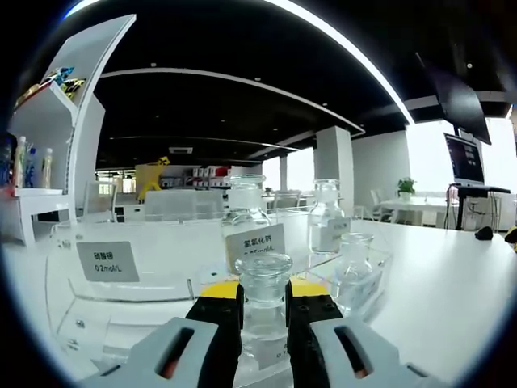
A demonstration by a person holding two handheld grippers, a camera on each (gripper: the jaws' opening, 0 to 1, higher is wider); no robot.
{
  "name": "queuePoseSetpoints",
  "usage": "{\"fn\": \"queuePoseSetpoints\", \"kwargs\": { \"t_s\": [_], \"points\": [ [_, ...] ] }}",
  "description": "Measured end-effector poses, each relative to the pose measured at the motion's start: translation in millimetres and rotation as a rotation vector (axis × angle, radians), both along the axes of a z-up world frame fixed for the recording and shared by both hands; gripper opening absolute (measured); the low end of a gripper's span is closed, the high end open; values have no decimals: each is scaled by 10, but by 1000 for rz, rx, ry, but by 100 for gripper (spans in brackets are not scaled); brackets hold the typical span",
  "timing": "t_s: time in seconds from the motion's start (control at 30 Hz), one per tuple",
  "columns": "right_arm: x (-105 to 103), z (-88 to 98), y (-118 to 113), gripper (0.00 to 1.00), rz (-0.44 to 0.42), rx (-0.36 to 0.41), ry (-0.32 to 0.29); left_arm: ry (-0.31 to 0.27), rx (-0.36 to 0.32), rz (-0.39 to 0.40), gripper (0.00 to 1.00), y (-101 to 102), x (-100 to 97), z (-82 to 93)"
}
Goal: Identify the label on the chemical reagent bottle, grasp the chemical reagent bottle, and place it in the designated position on the reagent rack
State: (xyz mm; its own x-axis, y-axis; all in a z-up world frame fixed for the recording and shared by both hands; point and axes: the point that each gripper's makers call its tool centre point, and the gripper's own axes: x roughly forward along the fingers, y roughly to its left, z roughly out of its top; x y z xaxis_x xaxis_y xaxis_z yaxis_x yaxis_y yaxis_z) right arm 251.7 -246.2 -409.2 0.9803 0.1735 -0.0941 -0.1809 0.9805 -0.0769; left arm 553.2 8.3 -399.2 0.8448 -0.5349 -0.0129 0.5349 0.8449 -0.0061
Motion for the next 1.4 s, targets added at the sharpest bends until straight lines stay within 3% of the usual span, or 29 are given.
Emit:
{"fn": "queuePoseSetpoints", "kwargs": {
  "t_s": [0.6,1.4],
  "points": [
    [-2,-15,39,29,10,-4,3,-10,3,21,21,14,-26,0],
    [-26,53,52,29,7,-3,-15,-46,-14,21,30,35,-20,111]
  ]
}}
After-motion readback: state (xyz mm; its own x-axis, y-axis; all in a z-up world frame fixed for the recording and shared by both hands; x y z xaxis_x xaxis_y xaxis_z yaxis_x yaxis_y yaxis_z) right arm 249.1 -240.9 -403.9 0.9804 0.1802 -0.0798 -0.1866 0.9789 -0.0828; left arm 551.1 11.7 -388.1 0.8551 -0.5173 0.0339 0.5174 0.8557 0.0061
